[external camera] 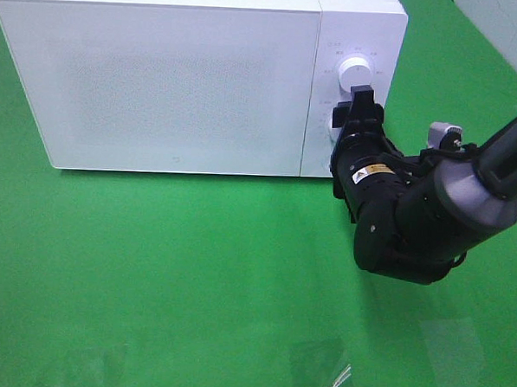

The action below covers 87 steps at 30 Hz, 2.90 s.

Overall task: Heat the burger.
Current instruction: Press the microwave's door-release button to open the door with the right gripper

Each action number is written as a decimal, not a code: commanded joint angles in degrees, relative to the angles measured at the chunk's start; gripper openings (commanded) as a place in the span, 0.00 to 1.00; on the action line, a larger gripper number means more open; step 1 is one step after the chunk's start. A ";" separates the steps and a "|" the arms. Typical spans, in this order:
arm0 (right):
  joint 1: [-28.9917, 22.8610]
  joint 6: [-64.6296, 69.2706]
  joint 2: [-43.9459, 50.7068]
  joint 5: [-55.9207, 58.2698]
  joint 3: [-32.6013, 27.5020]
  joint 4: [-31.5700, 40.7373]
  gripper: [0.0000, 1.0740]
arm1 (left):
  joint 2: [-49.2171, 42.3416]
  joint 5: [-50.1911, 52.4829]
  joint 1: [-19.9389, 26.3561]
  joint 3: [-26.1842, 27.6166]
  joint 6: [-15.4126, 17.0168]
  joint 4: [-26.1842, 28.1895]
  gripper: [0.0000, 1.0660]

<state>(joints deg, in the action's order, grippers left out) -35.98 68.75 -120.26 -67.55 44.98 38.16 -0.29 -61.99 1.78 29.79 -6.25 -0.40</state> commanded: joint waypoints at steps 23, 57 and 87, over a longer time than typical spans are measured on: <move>3.21 -54.55 26.87 30.71 -11.80 -14.84 0.70 | -0.97 0.74 -0.06 -0.11 -0.06 0.40 0.94; 8.71 -65.60 75.29 105.14 -11.69 -39.42 0.70 | -0.97 0.74 -0.06 -0.11 -0.06 0.40 0.94; 29.05 -67.61 120.49 122.56 -16.90 -38.96 0.70 | -0.97 0.74 -0.06 -0.11 -0.06 0.40 0.94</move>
<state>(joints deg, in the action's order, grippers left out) -7.51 1.78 -0.63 55.63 28.25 -0.80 -0.29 -61.99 1.78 29.79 -6.25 -0.40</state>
